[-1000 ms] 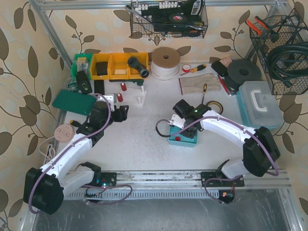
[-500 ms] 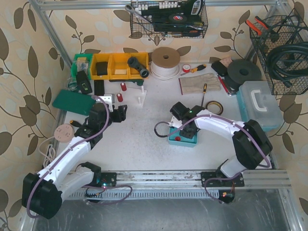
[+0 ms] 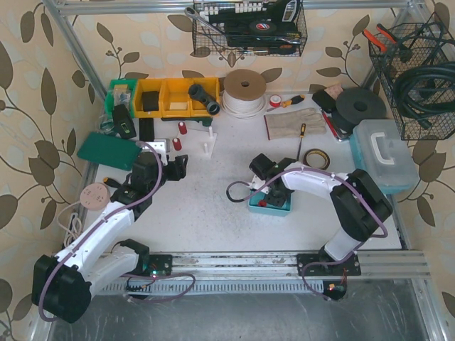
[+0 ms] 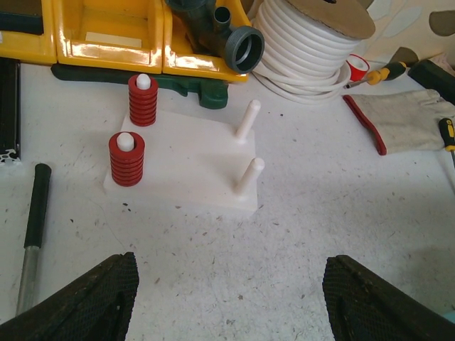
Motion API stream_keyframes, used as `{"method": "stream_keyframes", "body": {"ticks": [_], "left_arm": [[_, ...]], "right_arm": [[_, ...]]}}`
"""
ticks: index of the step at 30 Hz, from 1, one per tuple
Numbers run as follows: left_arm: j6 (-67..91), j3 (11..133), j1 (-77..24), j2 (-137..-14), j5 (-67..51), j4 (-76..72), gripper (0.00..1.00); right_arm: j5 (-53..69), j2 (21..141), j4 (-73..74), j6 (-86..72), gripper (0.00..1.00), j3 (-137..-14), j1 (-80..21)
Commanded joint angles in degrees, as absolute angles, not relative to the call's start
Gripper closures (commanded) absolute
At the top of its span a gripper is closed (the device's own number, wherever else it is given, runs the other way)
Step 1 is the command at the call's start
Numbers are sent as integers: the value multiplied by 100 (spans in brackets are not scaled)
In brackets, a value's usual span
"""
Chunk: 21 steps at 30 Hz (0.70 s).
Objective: Install the large spring
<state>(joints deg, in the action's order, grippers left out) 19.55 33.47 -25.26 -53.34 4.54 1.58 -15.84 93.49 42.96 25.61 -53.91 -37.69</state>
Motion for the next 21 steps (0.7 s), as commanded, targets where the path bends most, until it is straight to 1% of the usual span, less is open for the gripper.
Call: {"method": "stream_keyframes", "body": {"ticks": [1,5,9,14,18,21], "left_arm": [[1881,3339,-2608,-5309,560,9,26],[1872,3339,-2619,-5300,556,9,26],[1872,3334,-2628,-5295,581,0,26],[1868,3331,-2636,-5275,644,17,26],[1872,3305,-2632,-5223,702,18,26],[1872,3288,-2637,-5221,726,20,26]], "right_arm": [[-1398,9601,4262,2462,61,-5262,-3744],[-1377,9689,4229,2443,60,-5264,-3744],[-1360,9550,4216,2472,71,-5309,-3745],[-1151,9072,4231,2504,84,-5359,-3748],[-1249,8791,4367,2519,89,-5370,-3754],[-1277,8558,4375,2514,90,-5329,-3753]]}}
